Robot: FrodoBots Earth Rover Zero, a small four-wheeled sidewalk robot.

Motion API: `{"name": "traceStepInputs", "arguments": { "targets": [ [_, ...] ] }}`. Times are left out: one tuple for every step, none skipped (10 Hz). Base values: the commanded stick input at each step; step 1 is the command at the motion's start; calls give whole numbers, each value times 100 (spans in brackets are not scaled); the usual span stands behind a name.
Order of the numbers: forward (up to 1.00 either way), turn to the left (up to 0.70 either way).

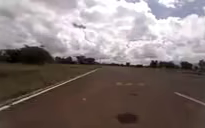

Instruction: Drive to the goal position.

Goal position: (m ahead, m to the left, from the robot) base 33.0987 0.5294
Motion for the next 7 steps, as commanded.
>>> {"name": "traceStepInputs", "arguments": {
  "targets": [
    [100,0],
    [100,0],
    [100,0],
    [100,0],
    [100,0],
    [100,0],
    [100,0]
  ]
}}
